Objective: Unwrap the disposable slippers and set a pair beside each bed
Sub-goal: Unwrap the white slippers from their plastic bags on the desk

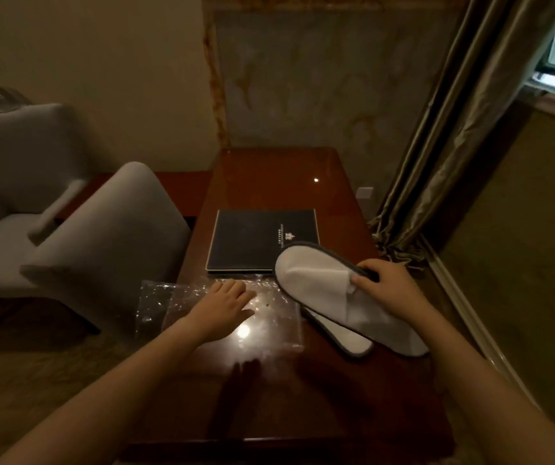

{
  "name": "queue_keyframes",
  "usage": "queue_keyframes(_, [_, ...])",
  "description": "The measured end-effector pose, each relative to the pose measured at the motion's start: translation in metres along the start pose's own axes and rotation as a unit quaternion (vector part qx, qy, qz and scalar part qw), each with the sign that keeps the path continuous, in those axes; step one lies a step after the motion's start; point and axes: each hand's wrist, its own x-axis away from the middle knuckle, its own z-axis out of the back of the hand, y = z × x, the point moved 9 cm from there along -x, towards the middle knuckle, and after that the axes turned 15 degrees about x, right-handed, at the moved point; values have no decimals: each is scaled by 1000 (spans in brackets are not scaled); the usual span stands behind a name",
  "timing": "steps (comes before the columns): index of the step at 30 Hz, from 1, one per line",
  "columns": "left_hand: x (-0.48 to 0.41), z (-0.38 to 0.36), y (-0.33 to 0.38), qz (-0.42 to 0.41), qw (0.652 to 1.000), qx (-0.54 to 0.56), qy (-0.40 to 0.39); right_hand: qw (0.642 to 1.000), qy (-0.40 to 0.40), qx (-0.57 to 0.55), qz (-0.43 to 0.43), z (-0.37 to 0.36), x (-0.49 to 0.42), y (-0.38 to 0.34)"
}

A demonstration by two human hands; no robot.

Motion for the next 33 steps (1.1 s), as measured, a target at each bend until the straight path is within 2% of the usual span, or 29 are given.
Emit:
queue_keyframes(4, [-17, -51, -8, 21, 992, 4, -122, 989, 28, -80, -125, -25, 2, 48])
queue_keyframes(8, [-36, -76, -12, 68, 980, 11, -186, 958, 32, -151, -240, -57, 3, 95])
queue_keyframes(12, [-58, -71, -3, 126, 980, 54, -142, 927, 34, -218, -303, -84, 3, 131])
queue_keyframes(14, [-71, -58, 11, 171, 976, 129, -46, 918, 34, -235, -318, -93, 0, 143])
queue_keyframes(15, [-75, -51, 18, 202, 957, 207, 15, 915, 35, -238, -323, -96, -2, 148])
queue_keyframes(16, [-76, -50, 27, 237, 923, 297, 59, 913, 37, -240, -328, -98, -4, 152])
queue_keyframes(17, [-76, -58, 36, 277, 879, 381, 70, 911, 40, -242, -332, -101, -7, 155])
queue_keyframes(19, [-75, -91, 57, 370, 759, 534, 44, 910, 43, -241, -333, -104, -12, 161])
queue_keyframes(21, [-71, -121, 75, 458, 609, 648, 18, 910, 41, -246, -332, -108, -17, 164])
queue_keyframes(22, [-71, -130, 82, 489, 547, 679, 15, 910, 36, -246, -331, -110, -19, 166])
queue_keyframes(23, [-71, -136, 85, 511, 512, 691, 13, 912, 30, -243, -329, -111, -21, 167])
queue_keyframes(25, [-76, -145, 88, 531, 486, 695, 6, 912, 19, -240, -331, -118, -24, 169])
queue_keyframes(29, [-87, -163, 89, 562, 426, 708, 34, 890, 3, -298, -344, -140, -22, 168])
queue_keyframes(33, [-90, -170, 88, 579, 405, 704, 69, 872, -3, -336, -355, -152, -18, 169])
